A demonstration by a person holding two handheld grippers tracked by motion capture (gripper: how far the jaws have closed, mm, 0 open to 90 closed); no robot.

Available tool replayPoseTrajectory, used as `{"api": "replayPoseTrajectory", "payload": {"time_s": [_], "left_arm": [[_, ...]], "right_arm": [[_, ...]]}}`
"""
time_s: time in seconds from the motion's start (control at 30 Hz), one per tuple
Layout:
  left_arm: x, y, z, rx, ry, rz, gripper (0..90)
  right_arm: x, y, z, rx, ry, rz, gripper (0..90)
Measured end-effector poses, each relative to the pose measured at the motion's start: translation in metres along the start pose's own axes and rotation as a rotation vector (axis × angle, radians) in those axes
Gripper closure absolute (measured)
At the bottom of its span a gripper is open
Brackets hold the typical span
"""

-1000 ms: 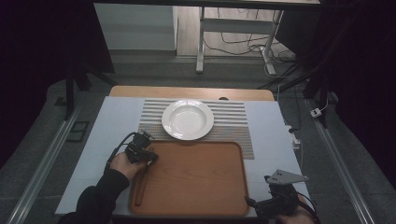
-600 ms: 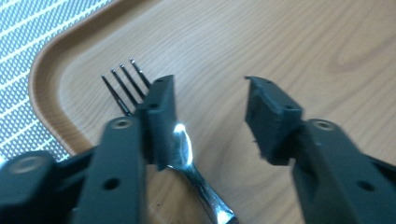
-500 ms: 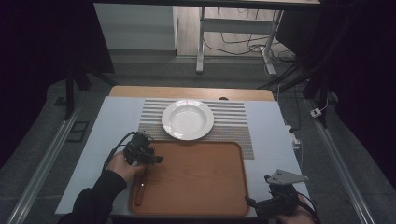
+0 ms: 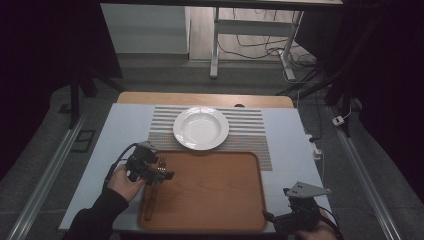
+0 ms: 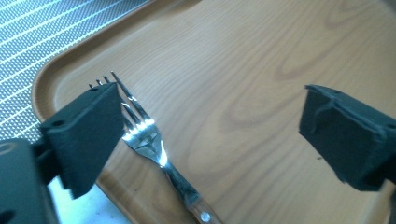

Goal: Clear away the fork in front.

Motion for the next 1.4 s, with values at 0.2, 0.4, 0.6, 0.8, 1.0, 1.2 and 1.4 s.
{"api": "replayPoseTrajectory", "payload": {"time_s": [0.2,0.4,0.6,0.8,1.0,1.2,1.4], "left_arm": [[-0.006,0.01,0.015,-0.038,0.037,0.005,1.9],[-0.011,0.018,0.029,-0.08,0.045,-0.008,0.0],[-0.013,0.03,0.041,-0.105,0.042,-0.004,0.0],[-0.013,0.04,0.053,-0.132,0.052,0.016,0.0],[-0.011,0.052,0.062,-0.144,0.059,0.031,0.0],[-0.005,0.064,0.072,-0.164,0.057,0.058,0.0],[0.002,0.077,0.086,-0.192,0.055,0.091,0.0]], "right_arm": [[0.0,0.0,0.0,0.0,0.0,-0.001,0.0],[0.0,0.0,0.0,-0.002,-0.002,-0.002,0.0],[0.0,0.0,0.0,-0.003,-0.002,-0.004,0.0],[0.0,0.0,0.0,-0.003,-0.003,-0.003,0.0],[0.0,0.0,0.0,-0.004,-0.003,-0.007,0.0],[0.0,0.0,0.0,-0.003,-0.004,-0.006,0.0],[0.0,0.0,0.0,-0.003,-0.006,-0.009,0.0]]}}
Point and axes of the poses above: each handheld gripper's, and its own axes: z roughly backward along the jaws, y roughly out of its underside, x roughly to its left, the point moved 8 cm from there along -z, roughly forward along the jaws, and after that the axes turned 11 degrees about z, right-handed, at the moved point
